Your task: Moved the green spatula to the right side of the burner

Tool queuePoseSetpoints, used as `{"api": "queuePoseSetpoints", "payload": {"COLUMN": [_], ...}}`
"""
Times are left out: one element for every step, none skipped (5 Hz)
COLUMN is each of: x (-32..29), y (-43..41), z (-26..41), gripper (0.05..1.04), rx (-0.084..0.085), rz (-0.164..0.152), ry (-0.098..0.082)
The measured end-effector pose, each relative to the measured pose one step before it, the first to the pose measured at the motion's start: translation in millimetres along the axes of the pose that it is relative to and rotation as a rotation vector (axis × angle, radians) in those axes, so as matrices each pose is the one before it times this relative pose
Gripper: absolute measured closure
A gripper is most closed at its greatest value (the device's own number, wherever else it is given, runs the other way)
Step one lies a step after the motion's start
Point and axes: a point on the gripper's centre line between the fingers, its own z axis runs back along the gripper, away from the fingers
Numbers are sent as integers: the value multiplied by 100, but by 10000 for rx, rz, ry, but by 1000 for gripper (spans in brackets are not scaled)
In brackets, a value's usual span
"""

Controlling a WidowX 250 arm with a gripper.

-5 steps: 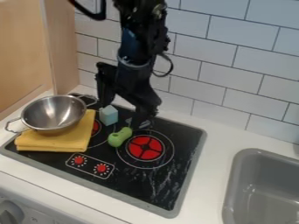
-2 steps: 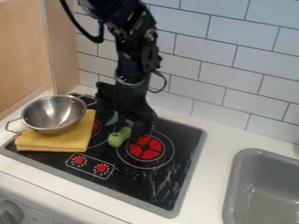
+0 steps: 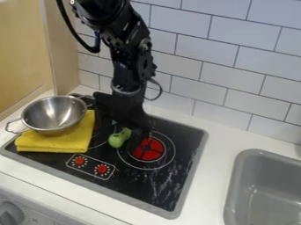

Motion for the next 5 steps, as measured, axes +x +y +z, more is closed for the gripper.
{"api": "queuePoseSetpoints", "payload": {"x": [-92, 16, -164, -436, -201], "y": [-118, 170, -77, 239, 206], "z": [-352, -33, 84, 32, 497], "gripper": [439, 673, 690, 690, 690], "rx": [-19, 136, 100, 226, 69], "rz": [162, 79, 19, -100, 62], "ry": [135, -5, 109, 280, 43]}}
